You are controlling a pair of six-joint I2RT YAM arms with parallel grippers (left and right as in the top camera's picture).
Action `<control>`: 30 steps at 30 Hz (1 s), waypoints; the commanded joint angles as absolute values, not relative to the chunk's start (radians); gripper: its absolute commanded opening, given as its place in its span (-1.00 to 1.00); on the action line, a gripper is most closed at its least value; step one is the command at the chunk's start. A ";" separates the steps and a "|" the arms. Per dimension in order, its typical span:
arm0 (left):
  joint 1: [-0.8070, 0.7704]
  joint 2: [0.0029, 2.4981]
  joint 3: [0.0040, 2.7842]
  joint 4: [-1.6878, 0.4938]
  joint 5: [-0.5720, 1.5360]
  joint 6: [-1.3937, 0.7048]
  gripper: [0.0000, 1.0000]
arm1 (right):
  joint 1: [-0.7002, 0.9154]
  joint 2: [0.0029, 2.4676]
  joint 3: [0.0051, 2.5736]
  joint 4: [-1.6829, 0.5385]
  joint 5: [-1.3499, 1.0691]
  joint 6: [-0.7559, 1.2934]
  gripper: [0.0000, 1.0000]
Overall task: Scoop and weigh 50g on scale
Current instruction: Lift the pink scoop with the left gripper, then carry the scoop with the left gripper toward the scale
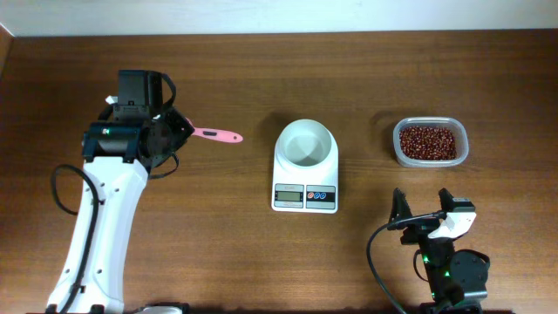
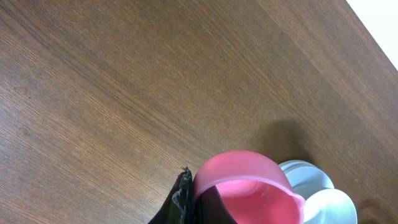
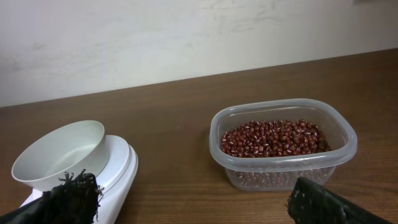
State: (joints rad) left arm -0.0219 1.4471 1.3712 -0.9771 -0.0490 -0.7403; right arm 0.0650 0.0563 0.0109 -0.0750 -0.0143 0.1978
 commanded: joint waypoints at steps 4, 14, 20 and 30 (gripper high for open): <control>-0.019 1.431 1.392 -0.982 -0.049 -0.723 -1.00 | 0.059 0.056 0.006 -0.080 -0.003 0.191 0.98; -0.020 1.444 1.466 -0.974 -0.045 -0.719 -1.00 | 0.059 0.056 0.006 -0.080 -0.003 0.191 0.98; -0.099 1.466 1.467 -0.964 -0.060 -0.717 -1.00 | 0.059 0.056 0.006 -0.080 -0.003 0.191 0.98; -0.156 1.522 1.467 -1.010 -0.068 -0.717 -1.00 | 0.059 0.056 0.006 -0.080 -0.003 0.191 0.98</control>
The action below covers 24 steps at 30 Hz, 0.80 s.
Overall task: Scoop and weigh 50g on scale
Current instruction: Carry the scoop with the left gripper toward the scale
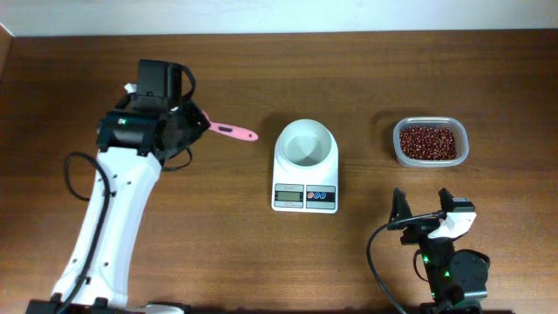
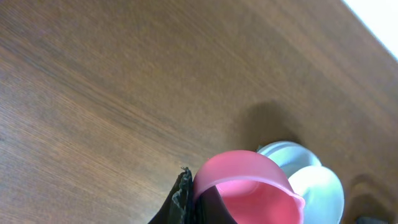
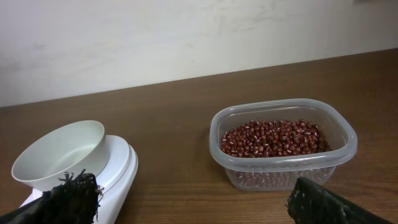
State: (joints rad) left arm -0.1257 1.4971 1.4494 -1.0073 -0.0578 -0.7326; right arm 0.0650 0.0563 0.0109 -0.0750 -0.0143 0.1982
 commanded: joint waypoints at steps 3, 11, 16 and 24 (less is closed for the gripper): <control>-0.187 1.531 1.467 -1.010 -0.068 -0.717 -1.00 | 0.059 0.056 0.006 -0.080 -0.003 0.191 0.98; -0.241 1.539 1.467 -1.010 -0.076 -0.717 -1.00 | 0.059 0.056 0.006 -0.080 -0.003 0.191 0.98; -0.245 1.539 1.467 -1.018 -0.063 -0.717 -1.00 | 0.059 0.056 0.006 -0.080 -0.003 0.191 0.98; -0.344 1.539 1.455 -1.012 -0.057 -0.717 -1.00 | 0.059 0.056 0.006 -0.080 -0.003 0.191 0.98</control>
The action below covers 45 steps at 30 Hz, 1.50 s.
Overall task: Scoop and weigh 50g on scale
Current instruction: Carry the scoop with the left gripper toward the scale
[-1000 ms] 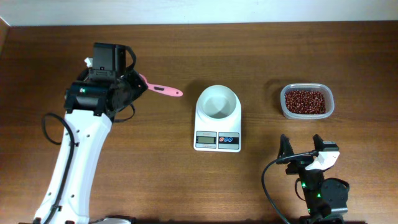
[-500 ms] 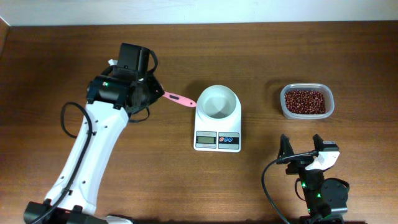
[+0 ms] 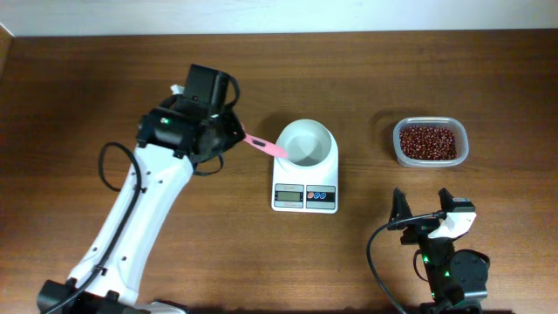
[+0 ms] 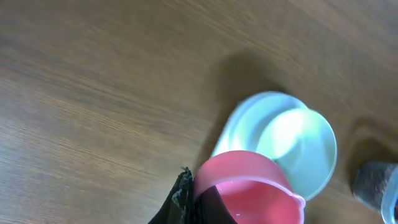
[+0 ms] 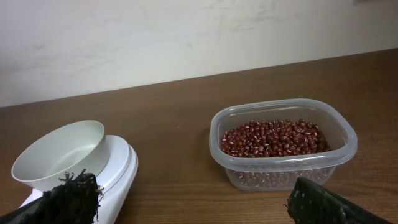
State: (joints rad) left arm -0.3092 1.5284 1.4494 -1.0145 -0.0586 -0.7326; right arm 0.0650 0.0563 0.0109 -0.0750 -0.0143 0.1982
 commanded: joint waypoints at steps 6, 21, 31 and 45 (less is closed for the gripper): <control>-0.392 1.539 1.454 -1.008 -0.057 -0.717 -1.00 | 0.059 0.056 0.006 -0.080 -0.003 0.191 0.98; -0.403 1.539 1.375 -1.007 -0.060 -0.717 -1.00 | 0.059 0.056 0.006 -0.080 -0.003 0.191 0.98; -0.403 1.539 1.362 -1.004 -0.060 -0.718 -1.00 | 0.059 0.056 0.006 -0.080 -0.003 0.191 0.98; -0.403 1.539 1.276 -1.019 -0.129 -1.065 -1.00 | 0.059 0.056 0.006 -0.080 -0.003 0.191 0.98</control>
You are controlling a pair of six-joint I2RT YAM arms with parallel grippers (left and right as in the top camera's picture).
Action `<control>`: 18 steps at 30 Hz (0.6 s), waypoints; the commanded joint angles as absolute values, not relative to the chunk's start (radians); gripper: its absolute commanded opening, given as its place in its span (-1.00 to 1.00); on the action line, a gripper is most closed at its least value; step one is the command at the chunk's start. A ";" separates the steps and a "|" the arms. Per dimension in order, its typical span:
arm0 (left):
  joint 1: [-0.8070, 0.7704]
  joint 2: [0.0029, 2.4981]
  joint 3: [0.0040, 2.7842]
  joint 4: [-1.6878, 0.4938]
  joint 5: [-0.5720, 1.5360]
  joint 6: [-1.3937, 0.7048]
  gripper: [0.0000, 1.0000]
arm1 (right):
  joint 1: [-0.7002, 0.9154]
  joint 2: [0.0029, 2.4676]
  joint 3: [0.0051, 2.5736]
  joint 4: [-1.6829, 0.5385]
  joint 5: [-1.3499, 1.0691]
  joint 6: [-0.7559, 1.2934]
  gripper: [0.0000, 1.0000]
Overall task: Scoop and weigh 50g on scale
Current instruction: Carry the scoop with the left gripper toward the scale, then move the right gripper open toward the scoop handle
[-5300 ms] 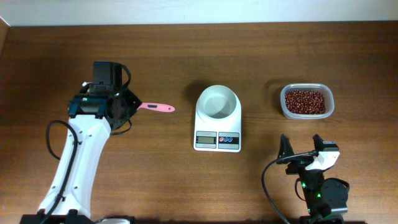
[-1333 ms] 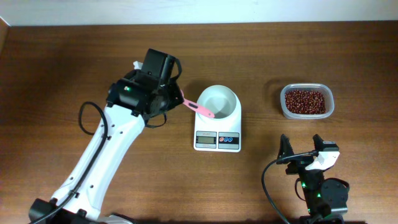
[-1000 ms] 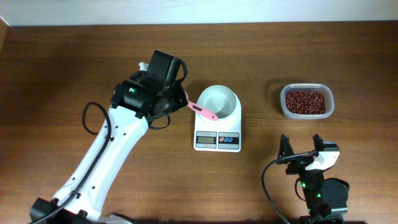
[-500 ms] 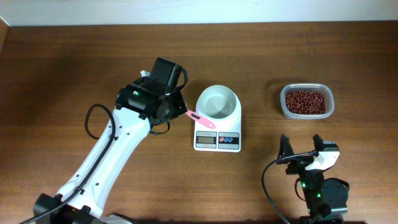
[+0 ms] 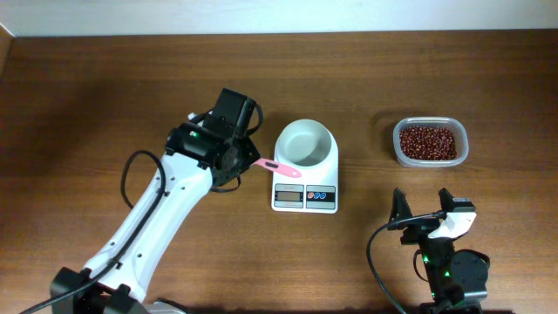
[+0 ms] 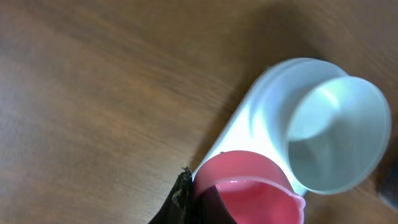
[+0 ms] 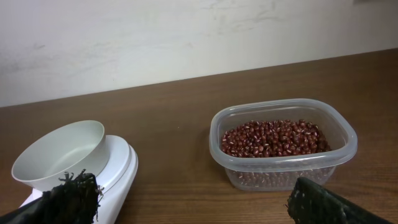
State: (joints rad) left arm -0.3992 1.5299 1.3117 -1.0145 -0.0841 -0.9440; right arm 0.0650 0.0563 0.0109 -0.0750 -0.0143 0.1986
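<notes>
My left gripper [image 5: 244,159] is shut on the handle of a pink scoop [image 5: 277,167], whose bowl end lies over the left edge of the white scale [image 5: 305,197]. In the left wrist view the scoop [image 6: 249,190] looks empty and sits just left of the white bowl [image 6: 336,140] on the scale. The clear container of red beans [image 5: 429,142] stands at the right. My right gripper [image 5: 427,212] rests open near the front edge, facing the beans [image 7: 277,137], with nothing between its fingers [image 7: 73,199].
A pale wall runs along the table's far edge [image 7: 186,37]. The left arm's white link [image 5: 148,227] slants across the left half of the table. The scale's display and buttons [image 5: 305,197] face the front.
The left arm has moved right and nearer the front with the scoop, from beside the bowl's left rim to the scale's left front edge. The right arm has not moved.
The left gripper held the pink scoop far left of the scale. At each later moment it was farther right, reaching the bowl's left rim, and now sits at the scale's left edge. The right gripper stayed open and still throughout.
</notes>
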 commanded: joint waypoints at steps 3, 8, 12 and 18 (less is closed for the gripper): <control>-0.403 1.539 1.272 -1.019 -0.128 -1.077 -1.00 | 0.059 0.056 0.006 -0.080 -0.003 0.191 0.98; -0.403 1.539 1.272 -1.019 -0.128 -1.077 -1.00 | 0.059 0.056 0.006 -0.080 -0.003 0.191 0.98; -0.403 1.539 1.272 -1.017 -0.128 -1.077 -1.00 | 0.059 0.056 0.006 -0.079 -0.008 0.191 0.98; -0.403 1.539 1.272 -1.011 -0.128 -1.078 -1.00 | 0.059 0.056 0.006 -0.071 -0.084 0.675 0.98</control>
State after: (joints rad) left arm -0.3992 1.5299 1.2800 -1.0122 -0.1097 -1.0649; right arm 0.0650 0.0563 0.0109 -0.0711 -0.0383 0.3710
